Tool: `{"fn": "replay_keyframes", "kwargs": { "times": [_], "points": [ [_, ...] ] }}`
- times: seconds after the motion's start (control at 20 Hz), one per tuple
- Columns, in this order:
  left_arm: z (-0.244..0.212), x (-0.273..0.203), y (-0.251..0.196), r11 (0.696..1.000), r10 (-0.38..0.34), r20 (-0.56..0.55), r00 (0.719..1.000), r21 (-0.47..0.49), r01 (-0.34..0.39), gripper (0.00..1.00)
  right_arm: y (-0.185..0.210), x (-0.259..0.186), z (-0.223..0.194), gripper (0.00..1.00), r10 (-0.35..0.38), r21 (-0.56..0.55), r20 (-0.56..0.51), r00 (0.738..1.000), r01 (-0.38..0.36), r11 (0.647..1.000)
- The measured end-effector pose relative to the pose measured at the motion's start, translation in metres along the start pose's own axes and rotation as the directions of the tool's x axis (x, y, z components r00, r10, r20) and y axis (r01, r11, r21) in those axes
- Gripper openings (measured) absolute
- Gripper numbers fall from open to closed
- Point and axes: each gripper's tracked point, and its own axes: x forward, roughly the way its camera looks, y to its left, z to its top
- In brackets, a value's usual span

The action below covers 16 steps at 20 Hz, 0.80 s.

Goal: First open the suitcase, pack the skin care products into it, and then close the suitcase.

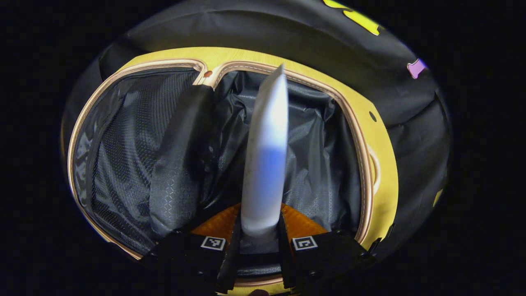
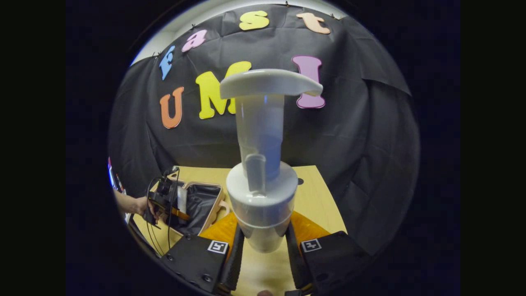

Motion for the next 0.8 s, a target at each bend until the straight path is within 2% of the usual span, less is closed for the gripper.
{"fn": "replay_keyframes", "kwargs": {
  "times": [0.25,0.3,0.35,0.4,0.55,0.6,0.65,0.75,0.8],
  "points": [
    [-0.001,0.002,0.002,0.998,0.044,-0.05,0.998,-0.037,-0.046,0.45,0.008,0.003,-0.002,0.47,0.027,-0.012,-0.005,1.0,-0.027,1.0],
    [-0.001,0.002,0.002,0.997,0.061,-0.054,0.997,-0.037,-0.063,0.53,0.013,0.005,-0.002,0.47,0.043,-0.013,-0.009,0.999,-0.043,0.999],
    [-0.001,0.003,0.001,0.997,0.069,-0.051,0.996,-0.038,-0.071,0.46,0.018,0.006,-0.003,0.47,0.057,-0.016,-0.017,0.998,-0.058,0.998],
    [0.0,0.002,0.0,0.996,0.073,-0.048,0.996,-0.038,-0.075,0.56,0.023,0.007,-0.005,0.47,0.07,-0.021,-0.022,0.997,-0.07,0.997],
    [-0.005,-0.002,0.0,0.994,0.089,-0.048,0.995,-0.062,-0.092,0.62,0.035,0.008,-0.01,0.44,0.104,-0.038,-0.038,0.994,-0.105,0.994],
    [-0.005,-0.005,0.0,0.993,0.093,-0.046,0.995,-0.071,-0.096,0.76,0.04,0.008,-0.011,0.47,0.114,-0.044,-0.045,0.992,-0.116,0.992],
    [-0.006,-0.011,-0.001,0.993,0.096,-0.033,0.995,-0.071,-0.098,0.7,0.046,0.006,-0.012,0.44,0.124,-0.053,-0.052,0.991,-0.127,0.991],
    [0.004,-0.031,-0.009,0.998,0.068,0.067,0.995,-0.02,-0.067,0.77,0.057,0.008,-0.013,0.44,0.149,-0.07,-0.06,0.987,-0.153,0.986],
    [0.009,-0.044,-0.013,0.998,0.058,0.124,0.991,0.017,-0.06,0.77,0.065,0.011,-0.012,0.47,0.164,-0.075,-0.065,0.984,-0.168,0.983]
  ]
}}
